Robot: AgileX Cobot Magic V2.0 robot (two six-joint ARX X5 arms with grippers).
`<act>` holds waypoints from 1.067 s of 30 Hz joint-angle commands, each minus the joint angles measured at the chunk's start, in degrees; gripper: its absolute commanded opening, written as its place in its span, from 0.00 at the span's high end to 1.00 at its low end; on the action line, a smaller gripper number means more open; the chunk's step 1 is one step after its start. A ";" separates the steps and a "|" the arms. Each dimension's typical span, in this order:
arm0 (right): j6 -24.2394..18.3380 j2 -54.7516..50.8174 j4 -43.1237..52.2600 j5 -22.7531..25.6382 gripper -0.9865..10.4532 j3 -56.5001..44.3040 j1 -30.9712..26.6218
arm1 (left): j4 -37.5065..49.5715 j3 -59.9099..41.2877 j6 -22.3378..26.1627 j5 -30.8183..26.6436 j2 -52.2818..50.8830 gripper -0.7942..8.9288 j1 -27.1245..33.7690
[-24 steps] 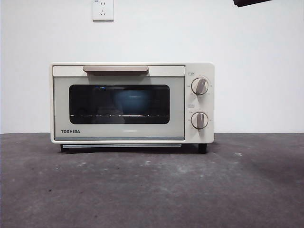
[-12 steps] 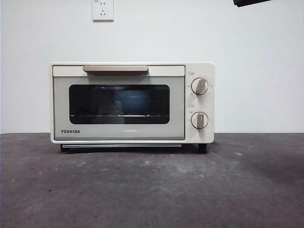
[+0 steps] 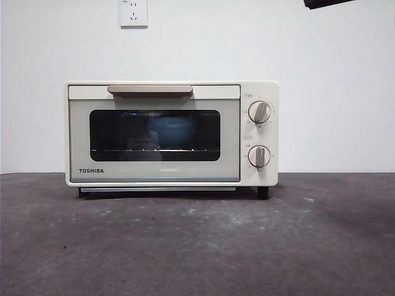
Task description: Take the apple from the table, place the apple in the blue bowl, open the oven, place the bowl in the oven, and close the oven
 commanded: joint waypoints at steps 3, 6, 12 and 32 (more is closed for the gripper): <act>-5.86 -2.84 1.25 -0.68 0.91 -0.70 -7.10 | -0.26 -1.31 -0.39 0.20 -0.07 0.91 0.15; -6.21 -5.38 2.19 -6.43 0.91 -2.51 -14.58 | -0.26 -1.31 -0.39 0.20 -0.09 0.91 0.15; -8.17 -12.72 7.30 -8.09 0.91 -9.16 -29.11 | -0.26 -1.31 -0.39 0.22 -0.07 0.91 0.15; -7.93 -36.63 13.70 -7.65 0.91 -34.75 -39.08 | -0.26 -1.31 -0.39 0.22 -0.07 0.91 0.15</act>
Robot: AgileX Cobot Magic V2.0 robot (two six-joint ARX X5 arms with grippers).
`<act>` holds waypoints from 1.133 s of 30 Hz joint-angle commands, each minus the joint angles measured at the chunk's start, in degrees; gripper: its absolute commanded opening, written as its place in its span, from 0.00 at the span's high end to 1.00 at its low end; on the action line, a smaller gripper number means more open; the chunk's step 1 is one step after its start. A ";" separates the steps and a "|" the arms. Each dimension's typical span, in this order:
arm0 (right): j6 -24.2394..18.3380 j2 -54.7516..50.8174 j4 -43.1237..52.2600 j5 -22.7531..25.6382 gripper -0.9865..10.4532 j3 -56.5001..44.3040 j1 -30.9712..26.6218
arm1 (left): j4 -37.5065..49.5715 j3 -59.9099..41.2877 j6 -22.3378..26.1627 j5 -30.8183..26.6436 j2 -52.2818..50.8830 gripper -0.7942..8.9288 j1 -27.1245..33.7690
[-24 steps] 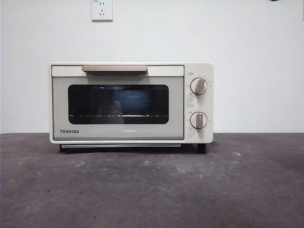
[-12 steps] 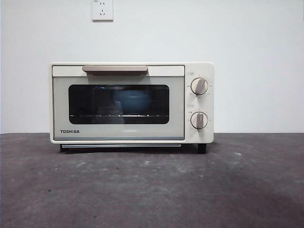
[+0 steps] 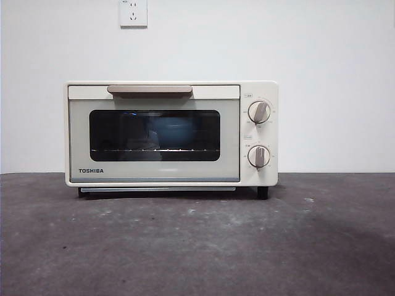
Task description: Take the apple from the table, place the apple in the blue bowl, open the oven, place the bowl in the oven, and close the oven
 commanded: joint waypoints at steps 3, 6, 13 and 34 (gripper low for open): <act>0.76 -2.10 -3.50 0.24 0.91 -1.51 0.07 | -0.26 -1.31 -0.37 0.22 -0.07 0.91 0.15; 0.76 -2.10 -7.02 0.20 0.91 -1.51 0.26 | -0.26 -1.31 -0.39 0.22 -0.07 0.91 0.15; 0.87 -2.10 -10.97 1.11 0.91 -1.36 0.26 | -0.28 -1.31 -0.39 0.22 -0.07 0.91 0.15; 0.87 -2.10 -11.02 1.36 0.91 -1.36 0.26 | -0.26 -1.31 -0.37 0.22 -0.07 0.91 0.15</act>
